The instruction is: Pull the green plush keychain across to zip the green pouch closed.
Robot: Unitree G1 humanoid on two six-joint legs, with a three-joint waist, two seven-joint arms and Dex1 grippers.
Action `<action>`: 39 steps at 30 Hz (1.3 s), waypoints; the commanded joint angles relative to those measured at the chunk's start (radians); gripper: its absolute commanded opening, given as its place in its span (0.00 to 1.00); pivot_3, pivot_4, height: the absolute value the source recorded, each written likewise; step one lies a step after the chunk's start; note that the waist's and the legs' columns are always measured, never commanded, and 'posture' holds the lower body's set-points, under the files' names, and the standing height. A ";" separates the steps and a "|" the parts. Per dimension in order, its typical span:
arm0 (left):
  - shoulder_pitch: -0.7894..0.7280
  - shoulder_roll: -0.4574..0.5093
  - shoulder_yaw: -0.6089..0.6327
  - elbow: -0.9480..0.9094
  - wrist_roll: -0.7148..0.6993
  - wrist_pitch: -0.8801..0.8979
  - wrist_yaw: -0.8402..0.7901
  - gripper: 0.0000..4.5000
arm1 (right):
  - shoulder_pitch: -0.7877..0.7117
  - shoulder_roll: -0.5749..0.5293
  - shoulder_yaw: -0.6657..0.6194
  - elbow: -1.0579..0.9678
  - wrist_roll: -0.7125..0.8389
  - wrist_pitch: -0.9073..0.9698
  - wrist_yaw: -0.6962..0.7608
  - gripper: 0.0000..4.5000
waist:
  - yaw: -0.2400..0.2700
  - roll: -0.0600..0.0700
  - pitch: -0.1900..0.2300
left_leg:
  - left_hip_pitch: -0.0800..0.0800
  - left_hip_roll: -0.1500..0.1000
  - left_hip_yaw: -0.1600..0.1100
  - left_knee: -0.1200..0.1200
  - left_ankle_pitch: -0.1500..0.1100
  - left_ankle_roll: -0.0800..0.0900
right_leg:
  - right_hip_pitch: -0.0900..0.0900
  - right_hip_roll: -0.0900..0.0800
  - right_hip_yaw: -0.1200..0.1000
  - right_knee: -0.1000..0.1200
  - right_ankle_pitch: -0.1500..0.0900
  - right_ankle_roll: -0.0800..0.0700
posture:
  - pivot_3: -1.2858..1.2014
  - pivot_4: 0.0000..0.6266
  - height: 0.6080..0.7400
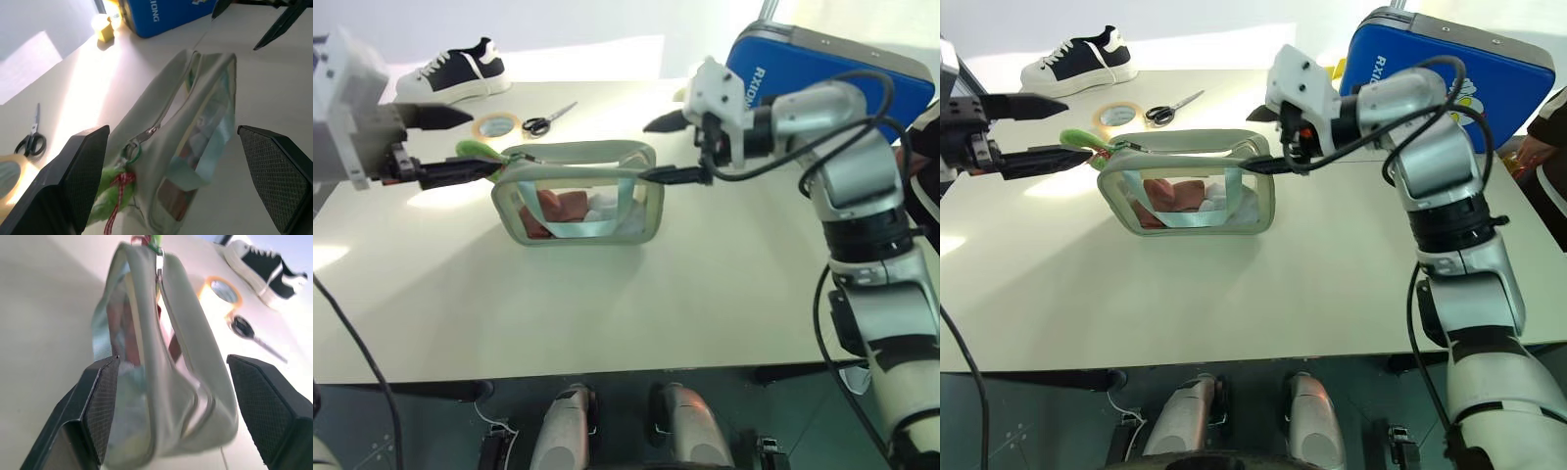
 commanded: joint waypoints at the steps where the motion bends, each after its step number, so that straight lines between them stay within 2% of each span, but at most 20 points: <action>1: 0.030 -0.002 0.043 0.053 0.038 -0.056 0.026 1.00 | 0.053 0.018 0.011 -0.056 0.007 0.016 -0.030 0.74 | -0.003 0.000 0.000 | 0.000 0.000 0.000 0.000 0.000 0.000 | -0.001 0.000 0.000 0.000 0.000 0.000 | 0.52 0.24 1.00; 4: 0.041 -0.017 0.029 0.119 0.071 -0.101 0.040 1.00 | 0.082 0.035 0.036 -0.037 -0.018 -0.012 -0.046 0.52 | -0.002 0.000 0.000 | -0.001 0.001 0.001 0.000 0.000 0.000 | -0.001 0.000 0.000 0.000 0.000 0.001 | 0.52 0.24 1.00; 8: 0.014 -0.052 0.013 0.228 0.116 -0.147 0.080 1.00 | 0.079 0.052 0.040 -0.016 -0.025 -0.016 -0.069 0.04 | -0.001 0.000 0.000 | -0.001 0.001 0.002 0.000 0.000 0.000 | -0.002 0.000 0.000 0.000 0.001 0.001 | 0.52 0.24 1.00; 9: 0.004 -0.063 0.011 0.253 0.123 -0.152 0.090 1.00 | 0.077 0.054 0.041 -0.011 -0.026 -0.018 -0.072 0.02 | -0.001 0.000 0.000 | -0.001 0.001 0.002 0.000 0.000 0.000 | -0.002 0.000 0.000 0.000 0.001 0.001 | 0.52 0.24 1.00; 18: -0.021 -0.207 -0.036 0.361 0.193 -0.247 0.144 1.00 | 0.075 0.057 0.042 -0.012 -0.042 -0.024 -0.095 0.02 | 0.000 0.000 0.000 | -0.001 0.001 0.002 0.001 0.000 0.000 | -0.001 0.000 0.000 0.001 0.001 0.001 | 0.52 0.24 1.00; 20: -0.058 -0.239 -0.037 0.400 0.204 -0.260 0.171 0.88 | 0.080 0.055 0.044 -0.019 -0.042 -0.020 -0.095 0.00 | 0.000 0.000 0.000 | -0.001 0.001 0.002 0.001 0.000 0.000 | -0.001 0.000 0.000 0.001 0.001 0.001 | 0.52 0.24 1.00; 22: -0.082 -0.256 -0.039 0.420 0.208 -0.269 0.169 0.72 | 0.083 0.055 0.046 -0.024 -0.043 -0.018 -0.096 0.00 | 0.000 0.000 0.000 | -0.001 0.001 0.002 0.001 0.000 0.000 | -0.001 0.000 0.000 0.001 0.001 0.001 | 0.52 0.24 1.00; 28: -0.107 -0.250 -0.038 0.430 0.209 -0.272 0.141 0.03 | 0.083 0.056 0.048 -0.032 -0.043 -0.011 -0.103 0.00 | -0.002 0.000 0.000 | -0.001 0.001 0.002 0.001 0.000 0.001 | -0.001 0.000 0.000 0.001 0.001 0.001 | 0.52 0.24 1.00; 33: -0.166 -0.245 -0.027 0.430 0.198 -0.267 0.142 0.01 | 0.084 0.056 0.046 -0.031 -0.045 -0.010 -0.115 0.00 | -0.001 -0.001 0.000 | -0.001 0.001 0.002 0.002 0.000 0.001 | -0.001 0.000 0.000 0.001 0.001 0.001 | 0.52 0.24 1.00; 39: -0.243 -0.309 -0.060 0.337 0.162 -0.208 0.148 0.01 | 0.080 0.066 0.050 -0.024 -0.051 -0.012 -0.128 0.00 | -0.001 -0.001 0.000 | -0.001 0.000 0.002 0.002 0.000 0.001 | 0.000 0.000 0.000 0.001 0.001 0.001 | 0.52 0.24 1.00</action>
